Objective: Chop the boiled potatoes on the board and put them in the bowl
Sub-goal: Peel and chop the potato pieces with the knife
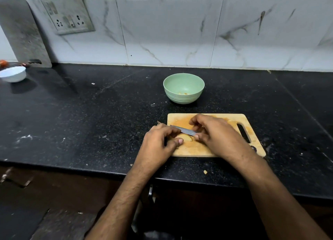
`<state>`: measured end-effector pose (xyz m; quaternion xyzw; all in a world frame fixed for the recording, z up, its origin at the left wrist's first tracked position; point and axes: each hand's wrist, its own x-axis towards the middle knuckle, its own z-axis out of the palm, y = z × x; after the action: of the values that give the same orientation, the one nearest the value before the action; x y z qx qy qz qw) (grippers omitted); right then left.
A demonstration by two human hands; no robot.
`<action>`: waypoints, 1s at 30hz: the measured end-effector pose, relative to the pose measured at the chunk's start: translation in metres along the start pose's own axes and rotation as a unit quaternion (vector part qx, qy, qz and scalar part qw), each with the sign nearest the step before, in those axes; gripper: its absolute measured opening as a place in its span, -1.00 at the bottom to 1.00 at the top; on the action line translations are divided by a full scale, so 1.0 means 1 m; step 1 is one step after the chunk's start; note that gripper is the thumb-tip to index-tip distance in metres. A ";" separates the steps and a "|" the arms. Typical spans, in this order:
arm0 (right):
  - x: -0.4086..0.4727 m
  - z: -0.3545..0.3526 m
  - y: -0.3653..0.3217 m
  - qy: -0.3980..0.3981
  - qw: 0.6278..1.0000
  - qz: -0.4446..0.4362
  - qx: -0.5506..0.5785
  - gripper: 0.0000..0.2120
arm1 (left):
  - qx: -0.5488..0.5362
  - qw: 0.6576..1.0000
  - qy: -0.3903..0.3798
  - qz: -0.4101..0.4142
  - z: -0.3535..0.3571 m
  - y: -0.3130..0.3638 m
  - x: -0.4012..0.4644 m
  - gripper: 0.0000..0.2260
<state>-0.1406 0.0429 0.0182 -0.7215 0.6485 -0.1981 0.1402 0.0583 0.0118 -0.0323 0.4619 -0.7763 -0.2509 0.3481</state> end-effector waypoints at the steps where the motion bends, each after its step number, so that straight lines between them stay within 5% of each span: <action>1: -0.004 -0.004 0.003 0.000 0.999 0.005 -0.040 -0.70 | 0.007 1.000 0.002 0.001 0.001 0.000 0.001 -0.77; 6: -0.019 -0.017 0.013 -0.060 0.985 0.016 -0.158 -0.70 | 0.043 0.999 0.007 0.000 0.006 0.003 0.004 -0.87; 23: -0.025 -0.012 0.002 -0.065 0.991 0.044 -0.106 -0.67 | 0.177 0.978 0.080 -0.069 0.017 0.018 0.004 -0.82; 30: -0.032 0.003 -0.017 -0.021 0.995 0.053 -0.076 -0.65 | -0.027 0.995 0.022 -0.098 0.013 0.030 0.000 -0.77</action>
<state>-0.1268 0.0768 0.0195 -0.6985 0.6962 -0.1251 0.1086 0.0323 0.0258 -0.0193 0.5317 -0.7121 -0.2946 0.3512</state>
